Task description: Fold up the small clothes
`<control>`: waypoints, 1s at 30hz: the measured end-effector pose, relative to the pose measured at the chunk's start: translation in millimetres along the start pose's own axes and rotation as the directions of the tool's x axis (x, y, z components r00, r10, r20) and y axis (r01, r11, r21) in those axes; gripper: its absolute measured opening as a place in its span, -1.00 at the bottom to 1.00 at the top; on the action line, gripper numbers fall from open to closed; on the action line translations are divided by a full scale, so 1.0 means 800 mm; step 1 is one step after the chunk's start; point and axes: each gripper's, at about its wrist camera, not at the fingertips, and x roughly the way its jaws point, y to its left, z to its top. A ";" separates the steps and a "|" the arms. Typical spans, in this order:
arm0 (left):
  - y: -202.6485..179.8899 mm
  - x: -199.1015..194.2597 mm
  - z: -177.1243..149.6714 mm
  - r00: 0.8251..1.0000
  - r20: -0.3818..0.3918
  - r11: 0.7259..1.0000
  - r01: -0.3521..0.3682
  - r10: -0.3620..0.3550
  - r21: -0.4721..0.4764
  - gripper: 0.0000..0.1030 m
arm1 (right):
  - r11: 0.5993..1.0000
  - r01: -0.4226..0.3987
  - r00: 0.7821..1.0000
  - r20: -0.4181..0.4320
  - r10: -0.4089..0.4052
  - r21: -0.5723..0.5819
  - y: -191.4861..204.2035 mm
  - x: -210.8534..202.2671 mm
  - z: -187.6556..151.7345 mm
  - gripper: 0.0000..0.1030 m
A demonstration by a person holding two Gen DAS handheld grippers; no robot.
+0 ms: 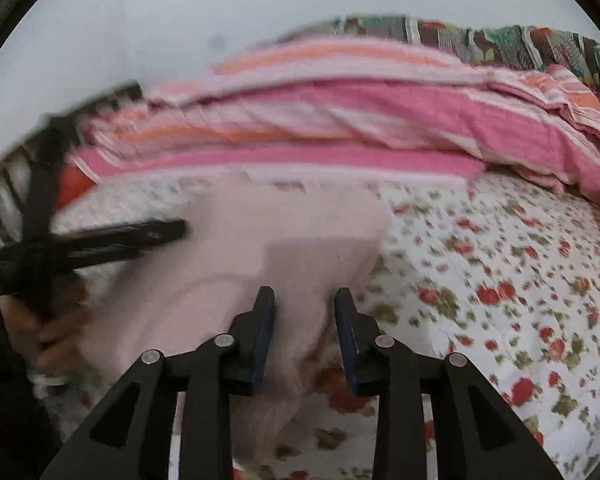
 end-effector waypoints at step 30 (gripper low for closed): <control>0.009 0.001 -0.015 0.997 0.018 0.997 0.073 -0.072 -0.033 0.23 | 0.950 -0.199 0.970 0.183 0.157 0.240 -0.038 0.001 0.024 -0.80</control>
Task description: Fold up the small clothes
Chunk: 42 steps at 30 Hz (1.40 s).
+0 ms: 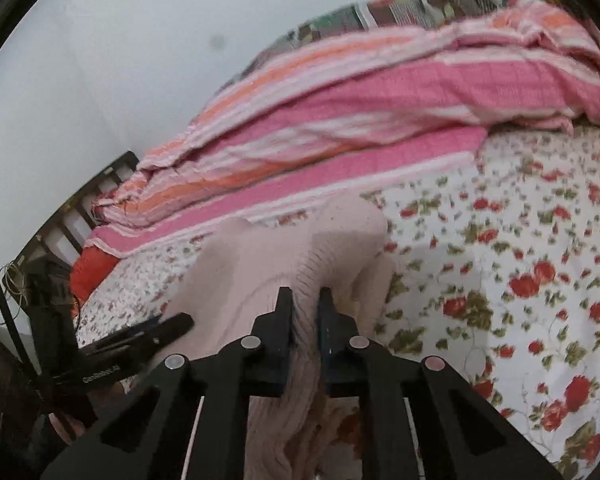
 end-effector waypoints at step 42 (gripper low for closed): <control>-0.027 -0.010 -0.029 0.997 0.020 0.986 -0.071 0.069 0.149 0.67 | 0.941 0.271 0.940 -0.154 -0.304 -0.205 0.019 0.028 -0.036 -0.17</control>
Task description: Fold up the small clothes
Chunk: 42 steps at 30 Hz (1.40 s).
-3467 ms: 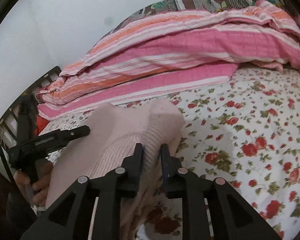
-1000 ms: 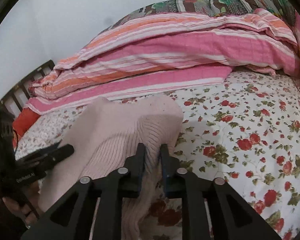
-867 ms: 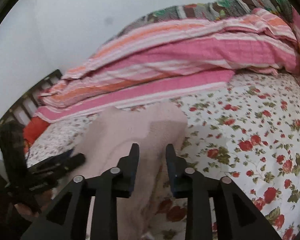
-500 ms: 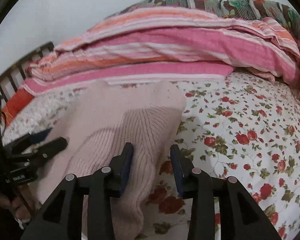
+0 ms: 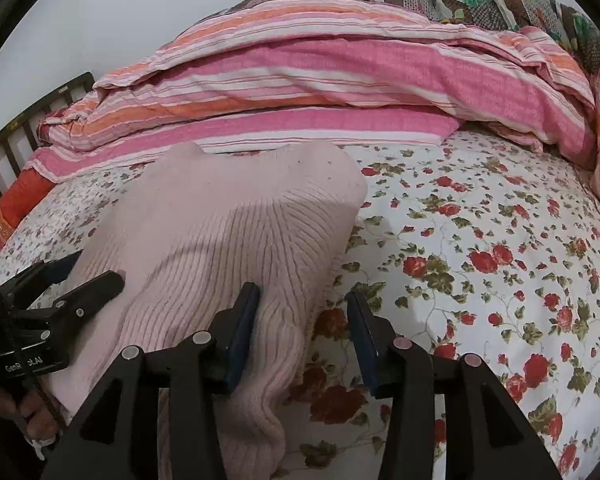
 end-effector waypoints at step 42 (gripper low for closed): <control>-0.021 -0.008 0.025 0.999 -0.033 0.999 -0.027 0.026 -0.033 0.59 | 0.993 0.098 0.994 -0.045 -0.096 0.062 0.000 -0.052 -0.017 0.23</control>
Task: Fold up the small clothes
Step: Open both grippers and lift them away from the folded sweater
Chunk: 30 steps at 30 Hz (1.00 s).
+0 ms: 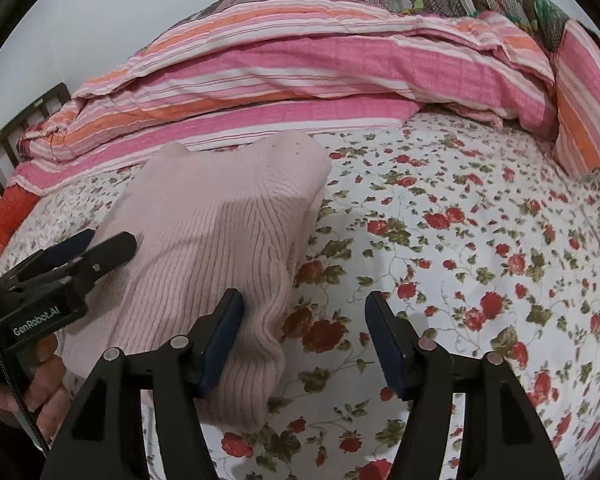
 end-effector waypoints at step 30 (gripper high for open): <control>-0.042 -0.241 -0.020 0.983 0.040 0.979 -0.176 0.181 -0.106 0.83 | 0.998 0.057 0.987 0.153 -0.053 -0.024 0.001 -0.240 -0.037 0.96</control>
